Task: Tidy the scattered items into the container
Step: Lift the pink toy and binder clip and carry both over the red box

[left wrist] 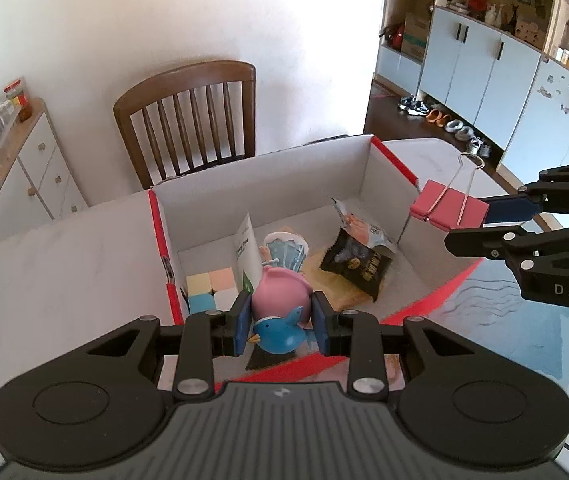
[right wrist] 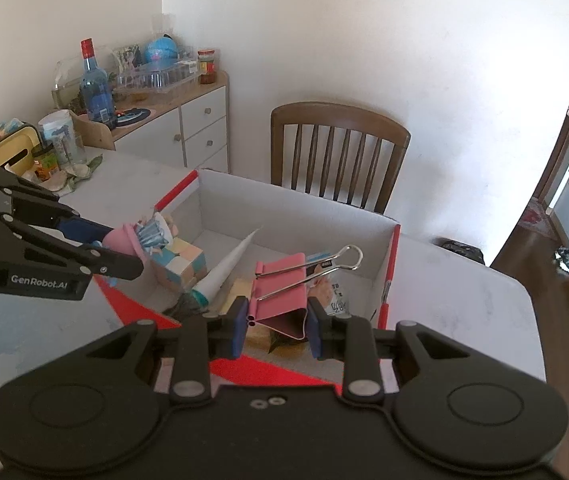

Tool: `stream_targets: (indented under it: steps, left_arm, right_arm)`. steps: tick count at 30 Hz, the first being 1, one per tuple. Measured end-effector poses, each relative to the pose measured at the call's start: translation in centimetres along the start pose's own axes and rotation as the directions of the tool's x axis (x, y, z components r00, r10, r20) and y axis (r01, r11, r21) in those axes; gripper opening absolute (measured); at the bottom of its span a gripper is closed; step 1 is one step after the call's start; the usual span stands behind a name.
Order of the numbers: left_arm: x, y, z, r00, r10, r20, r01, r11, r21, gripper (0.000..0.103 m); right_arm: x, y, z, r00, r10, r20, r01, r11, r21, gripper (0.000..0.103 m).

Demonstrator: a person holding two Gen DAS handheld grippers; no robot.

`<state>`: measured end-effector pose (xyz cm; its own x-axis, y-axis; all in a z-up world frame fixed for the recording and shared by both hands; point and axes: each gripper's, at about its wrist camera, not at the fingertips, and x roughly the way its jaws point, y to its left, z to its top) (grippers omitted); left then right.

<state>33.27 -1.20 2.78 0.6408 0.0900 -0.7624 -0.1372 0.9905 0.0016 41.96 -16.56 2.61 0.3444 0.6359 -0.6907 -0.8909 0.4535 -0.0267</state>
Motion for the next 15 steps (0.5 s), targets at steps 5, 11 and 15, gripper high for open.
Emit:
stream_targets:
  steps: [5,11,15]
  left_arm:
    - [2.0,0.2,0.8,1.0,0.011,-0.019,-0.011,1.0,0.002,0.03]
    - [4.2,0.7,1.5,0.999,0.024,-0.038,-0.024,1.0,0.0,0.03]
    - [5.6,1.2,2.0,0.998,0.037,-0.051,-0.037,0.999,0.001,0.03]
  right_arm:
    - [2.0,-0.8,0.3,1.0,0.019,-0.016,-0.019,1.0,0.007,0.103]
    - [4.3,-1.0,0.6,0.998,0.056,-0.033,-0.056,0.998,0.01,0.103]
    - [5.7,-0.8,0.7,0.996,0.082,-0.044,-0.082,0.997,0.01,0.103]
